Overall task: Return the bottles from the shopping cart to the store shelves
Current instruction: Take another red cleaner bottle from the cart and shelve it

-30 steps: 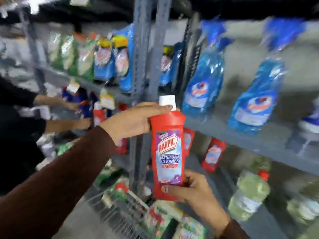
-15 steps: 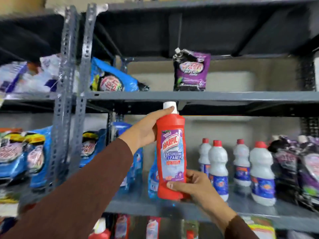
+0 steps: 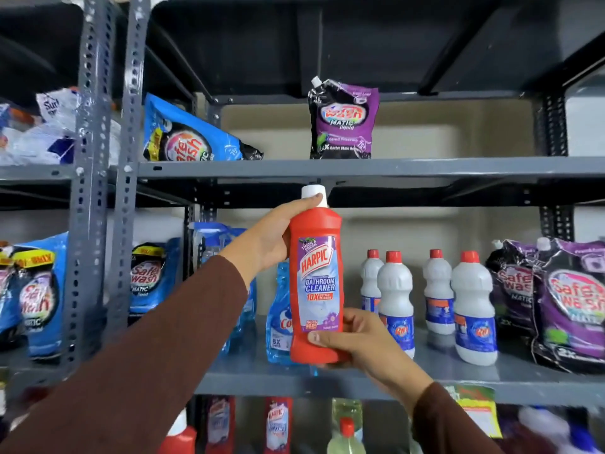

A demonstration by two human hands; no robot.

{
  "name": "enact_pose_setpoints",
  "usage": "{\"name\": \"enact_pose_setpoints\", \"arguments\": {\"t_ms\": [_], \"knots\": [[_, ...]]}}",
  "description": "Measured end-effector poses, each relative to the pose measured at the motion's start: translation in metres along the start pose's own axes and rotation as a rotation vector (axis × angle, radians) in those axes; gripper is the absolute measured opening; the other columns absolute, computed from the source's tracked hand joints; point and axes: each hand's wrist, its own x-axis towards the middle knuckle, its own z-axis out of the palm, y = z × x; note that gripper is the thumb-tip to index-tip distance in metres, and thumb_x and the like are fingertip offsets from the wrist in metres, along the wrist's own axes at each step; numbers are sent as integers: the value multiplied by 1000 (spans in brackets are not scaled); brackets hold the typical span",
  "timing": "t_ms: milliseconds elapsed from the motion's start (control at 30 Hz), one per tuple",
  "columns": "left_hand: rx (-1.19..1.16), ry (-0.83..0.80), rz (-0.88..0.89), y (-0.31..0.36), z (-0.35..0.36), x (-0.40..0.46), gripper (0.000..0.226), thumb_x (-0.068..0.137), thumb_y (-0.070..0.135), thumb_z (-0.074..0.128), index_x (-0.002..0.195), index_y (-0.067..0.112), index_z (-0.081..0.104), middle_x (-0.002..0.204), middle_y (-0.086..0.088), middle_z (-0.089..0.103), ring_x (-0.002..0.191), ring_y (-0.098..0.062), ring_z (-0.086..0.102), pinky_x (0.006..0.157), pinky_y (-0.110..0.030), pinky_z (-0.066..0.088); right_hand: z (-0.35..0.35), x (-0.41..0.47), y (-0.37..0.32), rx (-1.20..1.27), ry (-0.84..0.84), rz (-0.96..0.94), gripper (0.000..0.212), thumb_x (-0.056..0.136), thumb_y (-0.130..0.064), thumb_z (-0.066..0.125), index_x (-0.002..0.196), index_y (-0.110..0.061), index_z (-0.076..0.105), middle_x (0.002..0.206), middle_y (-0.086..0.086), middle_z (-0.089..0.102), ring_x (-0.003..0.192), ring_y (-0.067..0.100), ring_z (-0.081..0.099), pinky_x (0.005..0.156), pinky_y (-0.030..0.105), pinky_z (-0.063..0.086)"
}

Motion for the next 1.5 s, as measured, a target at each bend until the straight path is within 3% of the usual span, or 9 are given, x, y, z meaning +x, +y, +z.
{"name": "enact_pose_setpoints", "arguments": {"t_ms": [233,500,667,833,967,1133,1300,1400,1500], "knots": [[17,-13,-143,-92,-20,-59,12,85,18,68,83,12,78,84,-5,79,73,-14,75,68,-24,60,37,-29,95,-35,-207,126,40,69,5,86,106,-7,77,104,9,79,96,20,74,84,30,59],[126,-15,-419,-241,-80,-150,33,87,-1,62,120,-3,62,104,-6,71,89,-9,66,84,-18,54,98,-72,244,-97,-250,449,44,61,22,81,98,-2,77,80,-9,81,73,6,73,67,17,59],[221,170,-443,-313,-114,-171,39,86,14,69,124,21,61,114,6,69,100,-2,64,91,-14,50,118,-61,312,-154,-145,590,41,59,28,79,90,1,73,60,-12,77,54,1,71,50,15,55],[263,344,-429,-363,-127,-165,36,83,28,72,118,22,65,117,-1,72,106,-13,69,96,-32,54,125,-37,363,-211,-9,581,49,53,15,88,95,-6,74,76,-8,80,69,1,73,67,24,64],[108,556,-399,-397,-130,-161,35,83,32,72,114,20,62,106,6,74,85,1,73,65,-12,55,130,-19,389,-209,14,548,52,58,9,89,94,-24,70,79,-14,79,83,10,75,65,16,58],[14,676,-458,-452,-125,-180,16,98,16,51,106,10,63,113,-10,69,82,7,68,68,-5,49,135,1,412,-173,111,515,49,71,17,77,105,-16,65,101,4,73,93,19,68,78,24,60],[95,645,-605,-499,-125,-216,50,99,41,41,142,16,45,149,-3,44,139,-16,37,107,-20,28,139,-28,424,-384,134,371,47,89,-1,62,128,-25,54,117,-19,67,106,-10,61,96,21,47],[88,642,-626,-509,-127,-215,60,95,53,40,144,18,44,154,-3,39,145,-22,30,121,-38,22,136,-29,429,-298,153,384,54,94,0,55,142,-23,48,135,-13,62,124,-1,55,109,29,42],[61,638,-657,-514,-127,-216,67,89,62,43,140,18,48,151,-5,43,143,-25,34,120,-42,25,135,-30,431,-238,204,425,47,94,1,53,131,-29,57,124,-21,64,113,-13,57,105,27,42]]}}
